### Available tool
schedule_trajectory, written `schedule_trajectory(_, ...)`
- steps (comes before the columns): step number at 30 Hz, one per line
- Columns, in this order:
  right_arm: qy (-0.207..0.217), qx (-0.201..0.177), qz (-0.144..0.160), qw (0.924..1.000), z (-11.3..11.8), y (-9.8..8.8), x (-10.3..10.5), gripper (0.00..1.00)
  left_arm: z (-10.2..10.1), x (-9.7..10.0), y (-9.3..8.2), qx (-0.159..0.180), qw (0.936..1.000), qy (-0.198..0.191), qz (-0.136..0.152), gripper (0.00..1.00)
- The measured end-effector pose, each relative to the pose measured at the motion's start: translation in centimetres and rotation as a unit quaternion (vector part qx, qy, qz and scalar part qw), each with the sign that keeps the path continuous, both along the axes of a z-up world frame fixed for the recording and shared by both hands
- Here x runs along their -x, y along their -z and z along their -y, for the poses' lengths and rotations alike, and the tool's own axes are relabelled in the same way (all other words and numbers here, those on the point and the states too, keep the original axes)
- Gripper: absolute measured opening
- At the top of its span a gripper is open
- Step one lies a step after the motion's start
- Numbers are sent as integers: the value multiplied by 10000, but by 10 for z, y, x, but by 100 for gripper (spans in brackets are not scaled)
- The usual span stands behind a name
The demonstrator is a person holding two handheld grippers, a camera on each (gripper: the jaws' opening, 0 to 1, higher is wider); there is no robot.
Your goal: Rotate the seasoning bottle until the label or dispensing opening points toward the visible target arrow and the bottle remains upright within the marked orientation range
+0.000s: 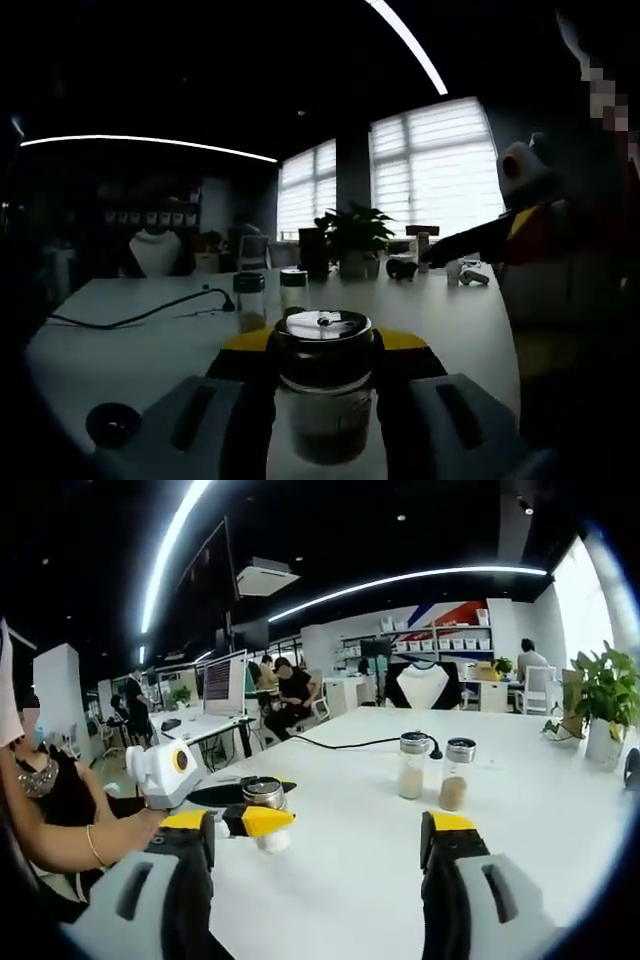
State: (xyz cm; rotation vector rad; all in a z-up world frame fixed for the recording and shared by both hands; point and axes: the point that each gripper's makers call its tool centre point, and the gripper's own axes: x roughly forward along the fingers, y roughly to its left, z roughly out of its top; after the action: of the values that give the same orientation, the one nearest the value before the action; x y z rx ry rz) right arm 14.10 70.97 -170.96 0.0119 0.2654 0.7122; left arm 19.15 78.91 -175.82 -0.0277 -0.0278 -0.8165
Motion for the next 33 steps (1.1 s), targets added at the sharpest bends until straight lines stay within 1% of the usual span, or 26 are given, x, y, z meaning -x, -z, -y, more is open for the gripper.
schedule_trajectory(2,-12,37,18,10000,0,-2,0,86,-3,-2,4,-32,10000,-43,-28,39)
schedule_trajectory(3,-14,33,35,10000,1,-3,0,86,-5,-2,9,-200,9998,-64,-20,39)
schedule_trajectory(4,-31,37,39,10000,1,-4,0,86,-5,-2,10,-247,9997,-40,0,39)
schedule_trajectory(7,-137,162,99,9997,1,-6,3,85,-8,-4,13,-218,9997,-47,37,39)
schedule_trajectory(10,-188,296,90,9993,2,-5,4,85,-12,-6,20,-272,9995,-113,55,39)
schedule_trajectory(12,-196,304,86,9993,2,-5,4,85,-15,-8,22,-205,9996,-178,18,39)
schedule_trajectory(13,-189,299,74,9993,2,-5,4,85,-17,-8,23,-116,9997,-223,-23,39)
schedule_trajectory(14,-188,302,73,9993,2,-6,4,85,-21,-11,25,42,9995,-307,-101,39)
schedule_trajectory(21,-256,283,-4,9993,-6,-3,6,83,-21,-10,34,-28,9996,-242,-119,39)
schedule_trajectory(25,-288,341,-53,9990,-9,0,7,82,-21,-12,40,-21,9995,-289,-144,39)
schedule_trajectory(28,-306,417,-62,9986,-9,0,7,82,-19,-12,46,-165,9995,-253,-113,39)
schedule_trajectory(33,-255,403,-57,9988,-6,-1,5,81,-24,-15,46,-119,9993,-328,-97,39)
